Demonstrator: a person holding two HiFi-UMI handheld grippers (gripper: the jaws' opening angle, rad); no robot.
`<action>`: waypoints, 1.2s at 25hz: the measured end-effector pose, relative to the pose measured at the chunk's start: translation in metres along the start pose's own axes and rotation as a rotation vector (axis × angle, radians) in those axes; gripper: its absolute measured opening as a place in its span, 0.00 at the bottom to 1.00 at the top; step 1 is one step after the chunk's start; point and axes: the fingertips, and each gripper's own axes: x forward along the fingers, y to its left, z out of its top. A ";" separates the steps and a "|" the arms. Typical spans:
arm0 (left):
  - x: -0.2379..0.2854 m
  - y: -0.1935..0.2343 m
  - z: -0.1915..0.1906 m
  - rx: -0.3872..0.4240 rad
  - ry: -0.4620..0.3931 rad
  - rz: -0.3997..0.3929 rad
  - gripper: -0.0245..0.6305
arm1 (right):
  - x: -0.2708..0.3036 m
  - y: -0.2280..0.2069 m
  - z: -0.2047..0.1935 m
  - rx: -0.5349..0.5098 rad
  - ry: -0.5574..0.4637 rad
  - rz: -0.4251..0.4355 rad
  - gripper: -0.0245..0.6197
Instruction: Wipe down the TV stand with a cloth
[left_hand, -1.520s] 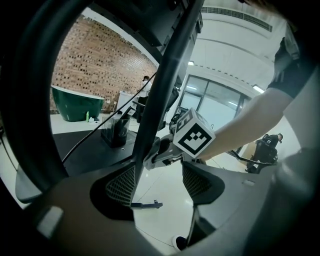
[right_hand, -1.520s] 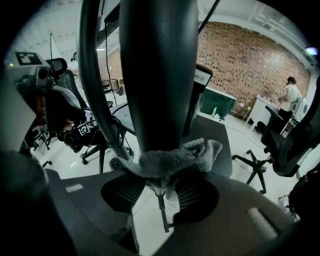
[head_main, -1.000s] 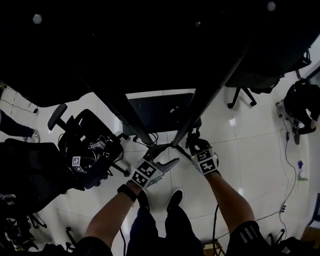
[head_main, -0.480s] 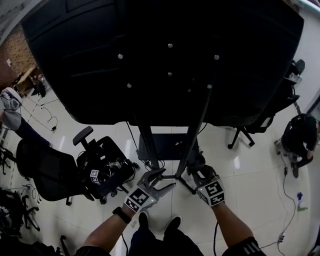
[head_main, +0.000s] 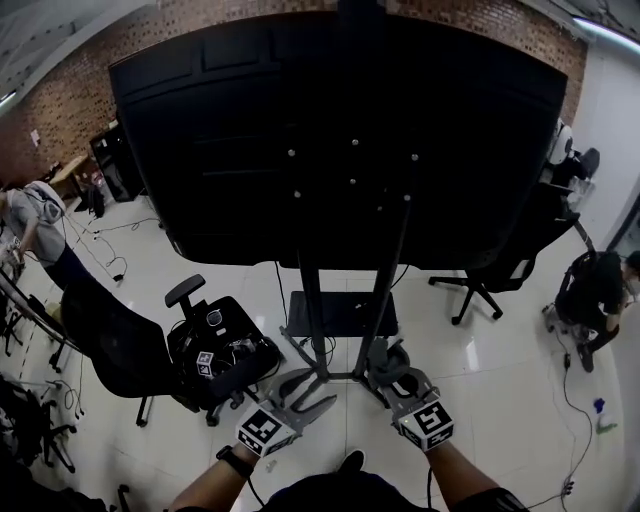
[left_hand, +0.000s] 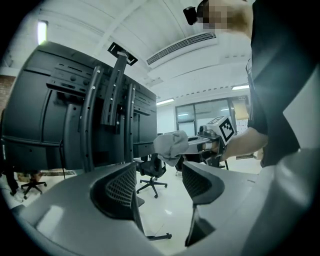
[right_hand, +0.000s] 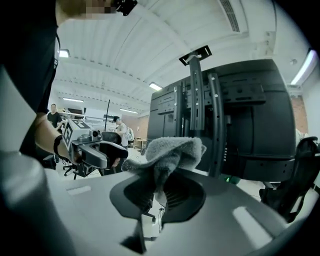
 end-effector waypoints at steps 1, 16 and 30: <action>-0.009 -0.007 0.000 -0.004 -0.004 -0.003 0.51 | -0.007 0.011 0.001 -0.002 0.000 -0.003 0.09; -0.132 -0.103 0.005 -0.006 -0.043 -0.078 0.51 | -0.100 0.146 0.016 0.092 -0.041 -0.100 0.09; -0.124 -0.150 0.030 -0.042 -0.116 -0.020 0.50 | -0.153 0.166 0.018 0.076 -0.052 0.009 0.08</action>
